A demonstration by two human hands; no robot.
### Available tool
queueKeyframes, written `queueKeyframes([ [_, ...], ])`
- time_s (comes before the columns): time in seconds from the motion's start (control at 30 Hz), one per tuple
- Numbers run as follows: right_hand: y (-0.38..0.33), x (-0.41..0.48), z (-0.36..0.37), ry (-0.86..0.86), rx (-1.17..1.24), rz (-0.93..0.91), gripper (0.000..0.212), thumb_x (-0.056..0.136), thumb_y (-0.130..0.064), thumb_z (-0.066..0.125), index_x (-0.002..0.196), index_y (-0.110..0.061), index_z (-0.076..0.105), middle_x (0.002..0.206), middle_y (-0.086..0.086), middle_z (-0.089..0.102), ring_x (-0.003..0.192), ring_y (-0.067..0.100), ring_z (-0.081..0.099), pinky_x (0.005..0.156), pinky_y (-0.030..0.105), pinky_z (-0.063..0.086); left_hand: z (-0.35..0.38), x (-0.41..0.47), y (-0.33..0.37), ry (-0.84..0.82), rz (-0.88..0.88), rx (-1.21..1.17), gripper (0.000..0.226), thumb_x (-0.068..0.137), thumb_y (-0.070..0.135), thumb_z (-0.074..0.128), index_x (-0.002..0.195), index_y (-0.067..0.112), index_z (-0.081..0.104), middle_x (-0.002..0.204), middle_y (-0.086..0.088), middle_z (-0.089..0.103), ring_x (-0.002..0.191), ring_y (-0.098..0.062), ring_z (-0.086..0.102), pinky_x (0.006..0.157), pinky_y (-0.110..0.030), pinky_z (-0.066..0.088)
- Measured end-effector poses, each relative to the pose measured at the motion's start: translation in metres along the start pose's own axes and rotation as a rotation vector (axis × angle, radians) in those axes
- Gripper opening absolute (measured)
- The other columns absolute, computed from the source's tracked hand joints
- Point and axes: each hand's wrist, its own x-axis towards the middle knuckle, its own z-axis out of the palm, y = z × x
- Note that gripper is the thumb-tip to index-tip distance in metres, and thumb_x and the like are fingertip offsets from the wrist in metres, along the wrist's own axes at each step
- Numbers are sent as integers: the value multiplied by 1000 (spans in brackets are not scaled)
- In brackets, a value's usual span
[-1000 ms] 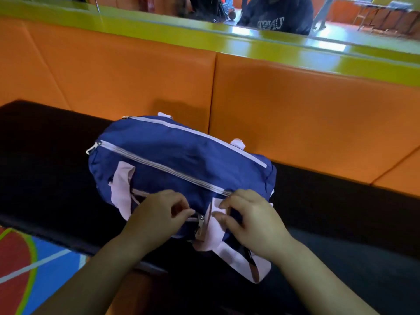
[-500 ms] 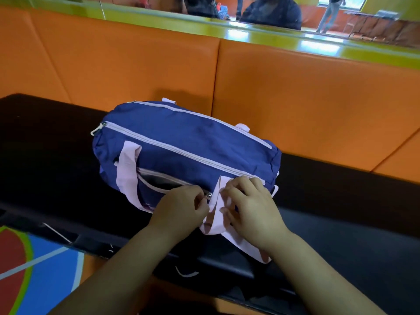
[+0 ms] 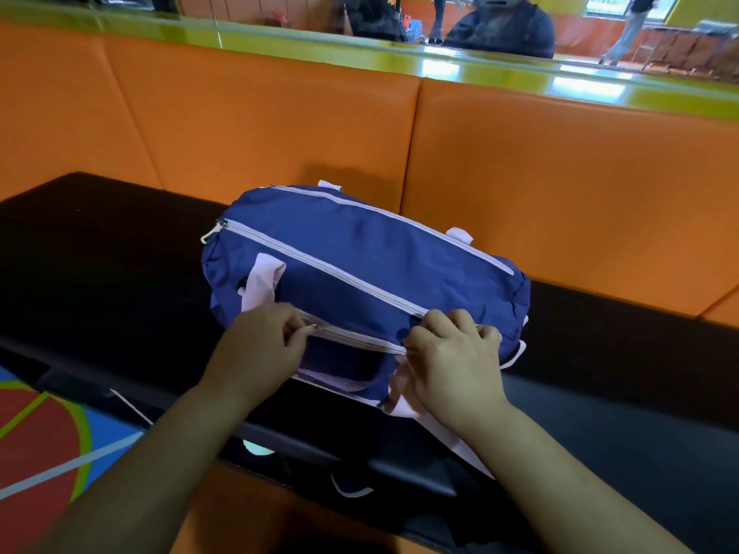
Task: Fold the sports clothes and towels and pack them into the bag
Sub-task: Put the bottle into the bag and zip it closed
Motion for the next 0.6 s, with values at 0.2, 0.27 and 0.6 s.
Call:
queueKeyframes([
  [0.2, -25, 19, 4, -50, 17, -35, 20, 55, -34, 64, 70, -21, 64, 75, -5, 58, 71, 25, 55, 66, 36, 24, -4, 4, -8, 64, 70, 108, 14, 89, 14, 58, 88, 12, 71, 98, -8, 65, 82, -28, 60, 72, -36, 50],
  [0.27, -30, 24, 7, -79, 56, -53, 15, 62, -36, 63, 68, -22, 64, 72, -5, 57, 67, 24, 57, 68, 35, 19, 1, 4, -9, 64, 96, 194, 14, 88, 11, 57, 85, 11, 71, 113, -14, 61, 78, -34, 60, 66, -36, 49],
  [0.6, -31, 24, 11, -144, 99, -6, 26, 58, -25, 86, 65, -23, 61, 65, -5, 57, 59, 23, 60, 57, 34, 39, -23, 10, -38, 128, -26, 375, 21, 91, 10, 46, 90, 4, 65, 91, -17, 56, 79, -36, 57, 67, -38, 45],
])
